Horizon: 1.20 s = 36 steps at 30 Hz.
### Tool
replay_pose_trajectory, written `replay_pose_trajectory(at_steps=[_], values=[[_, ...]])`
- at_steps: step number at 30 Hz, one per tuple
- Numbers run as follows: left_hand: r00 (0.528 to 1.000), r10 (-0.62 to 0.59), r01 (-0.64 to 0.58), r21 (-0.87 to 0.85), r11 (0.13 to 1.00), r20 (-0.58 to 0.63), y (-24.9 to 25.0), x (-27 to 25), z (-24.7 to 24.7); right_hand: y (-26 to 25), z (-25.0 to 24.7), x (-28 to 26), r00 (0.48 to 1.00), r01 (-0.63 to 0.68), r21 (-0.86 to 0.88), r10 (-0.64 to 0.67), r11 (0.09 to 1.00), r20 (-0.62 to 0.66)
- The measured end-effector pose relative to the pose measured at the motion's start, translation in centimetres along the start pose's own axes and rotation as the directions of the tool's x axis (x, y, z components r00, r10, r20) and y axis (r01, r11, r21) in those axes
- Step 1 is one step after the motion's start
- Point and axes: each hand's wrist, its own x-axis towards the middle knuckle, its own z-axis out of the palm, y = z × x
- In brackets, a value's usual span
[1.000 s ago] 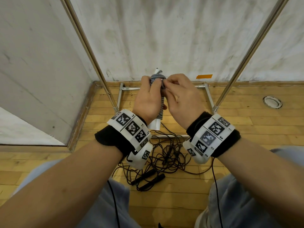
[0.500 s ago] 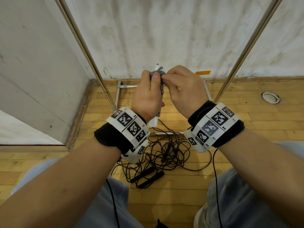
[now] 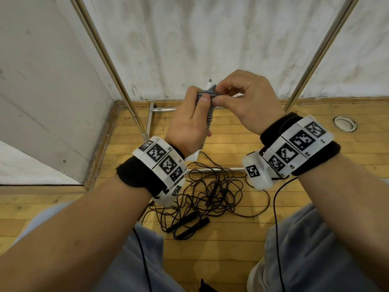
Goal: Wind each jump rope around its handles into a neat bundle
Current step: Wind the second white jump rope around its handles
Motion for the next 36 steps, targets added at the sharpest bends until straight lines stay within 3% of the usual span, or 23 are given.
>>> replay_pose_trajectory(at_steps=[6,14,19,28,36], values=[[0.999,-0.040,0.041,-0.160,0.986,0.010,0.2,0.1,0.6,0.3,-0.1,-0.3,0.999,0.036,-0.125,-0.032,0.991,0.029],[0.934,-0.307,0.345,-0.240,0.907,0.183,0.6,1.1,0.4,0.6,1.1,-1.1,0.982,0.188,-0.341,-0.187,0.921,0.038],[0.972,-0.229,0.235,-0.208,0.950,0.050,0.1,1.2,-0.3,0.4,0.9,-0.8,0.986,0.166,-0.225,-0.158,0.960,0.051],[0.988,-0.153,0.156,-0.221,0.963,0.031,0.5,1.0,-0.6,0.1,0.8,-0.9,0.978,0.201,-0.231,-0.208,0.952,-0.005],[0.996,-0.091,0.092,-0.130,0.987,0.012,0.6,0.6,-0.1,-0.3,0.0,-0.8,0.959,0.282,-0.303,-0.281,0.910,0.049]])
